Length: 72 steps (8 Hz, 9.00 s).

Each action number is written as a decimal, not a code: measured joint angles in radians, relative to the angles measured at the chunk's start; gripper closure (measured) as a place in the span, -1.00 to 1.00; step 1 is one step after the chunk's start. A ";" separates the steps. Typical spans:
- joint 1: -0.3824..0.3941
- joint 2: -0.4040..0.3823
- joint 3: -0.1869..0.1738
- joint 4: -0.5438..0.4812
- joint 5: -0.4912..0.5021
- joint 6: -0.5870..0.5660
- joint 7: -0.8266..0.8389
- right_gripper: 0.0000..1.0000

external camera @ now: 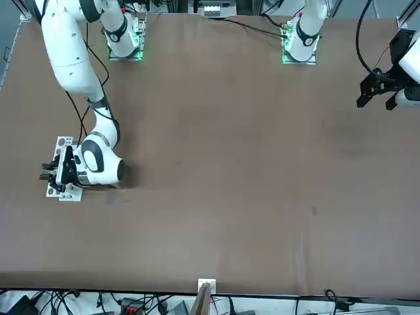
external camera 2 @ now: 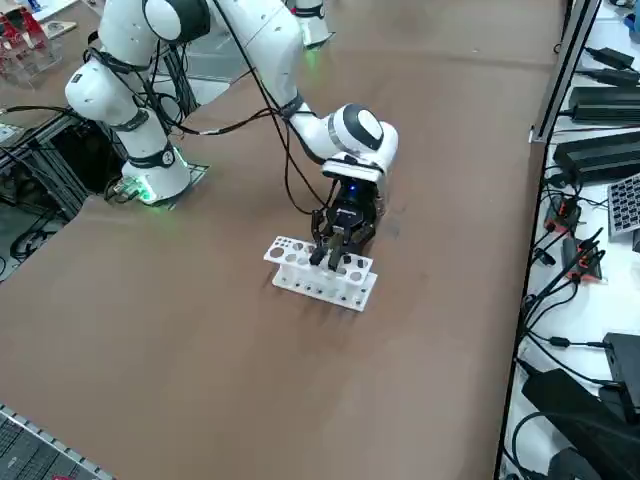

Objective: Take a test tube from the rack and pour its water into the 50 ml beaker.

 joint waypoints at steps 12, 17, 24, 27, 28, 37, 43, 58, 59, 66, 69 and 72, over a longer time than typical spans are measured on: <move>0.015 -0.169 0.006 0.062 0.017 -0.086 -0.234 0.57; 0.097 -0.252 0.013 0.181 0.231 -0.088 -0.438 0.57; 0.147 -0.244 0.014 0.371 0.768 -0.104 -0.778 0.57; 0.145 -0.222 0.014 0.374 0.999 -0.078 -0.894 0.57; 0.141 -0.218 0.014 0.374 1.075 -0.069 -0.934 0.57; 0.072 -0.142 0.011 0.374 1.378 -0.063 -1.204 0.57; 0.069 -0.119 0.009 0.375 1.434 0.004 -1.106 0.57; 0.012 -0.102 0.008 0.348 1.586 0.008 -1.100 0.57; 0.012 -0.097 0.008 0.348 1.592 0.008 -1.107 0.57; -0.018 -0.092 0.007 0.338 1.642 0.004 -1.172 0.57; -0.023 -0.092 0.007 0.338 1.644 0.004 -1.180 0.57; -0.022 -0.095 0.007 0.343 1.613 0.005 -1.124 0.57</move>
